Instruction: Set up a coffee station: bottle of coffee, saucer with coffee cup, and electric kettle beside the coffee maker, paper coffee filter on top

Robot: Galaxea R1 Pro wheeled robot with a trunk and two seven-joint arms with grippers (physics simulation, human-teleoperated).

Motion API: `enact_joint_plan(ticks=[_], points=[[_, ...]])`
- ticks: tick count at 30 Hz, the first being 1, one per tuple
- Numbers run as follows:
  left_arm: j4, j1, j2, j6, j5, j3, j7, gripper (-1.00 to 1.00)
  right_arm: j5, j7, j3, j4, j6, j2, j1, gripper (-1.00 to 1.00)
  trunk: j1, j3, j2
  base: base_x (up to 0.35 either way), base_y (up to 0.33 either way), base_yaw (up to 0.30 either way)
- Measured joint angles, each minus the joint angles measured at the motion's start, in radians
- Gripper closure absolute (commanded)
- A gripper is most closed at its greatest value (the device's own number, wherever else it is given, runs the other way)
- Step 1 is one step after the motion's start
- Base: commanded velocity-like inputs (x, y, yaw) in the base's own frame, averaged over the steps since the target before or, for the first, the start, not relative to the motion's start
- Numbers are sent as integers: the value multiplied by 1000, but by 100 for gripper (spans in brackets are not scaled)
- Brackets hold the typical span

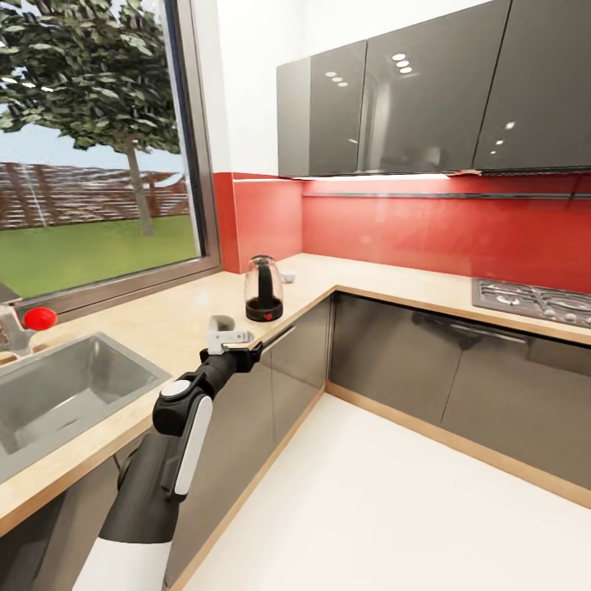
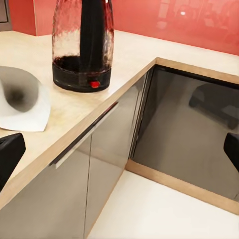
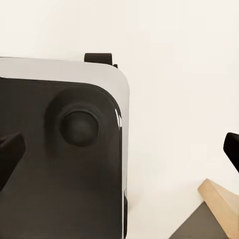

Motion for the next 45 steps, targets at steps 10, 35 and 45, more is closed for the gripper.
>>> enact_joint_plan(ticks=[10, 35, 45], points=[[0, 0, 0, 0, 0, 0, 0, -100, -4, 1, 0, -1, 0, 19, 0, -100, 0, 0, 0, 106, -32, 0], [-44, -4, 0, -26, 35, -19, -9, -100, 1, 11, 8, -18, -3, 1, -5, -100, 0, 0, 0, 14, -1, 0], [-19, 35, 0, -12, 7, -10, -1, -100, 24, 10, 11, -55, -45, 3, -38, -100, 0, 0, 0, 17, -13, 0]])
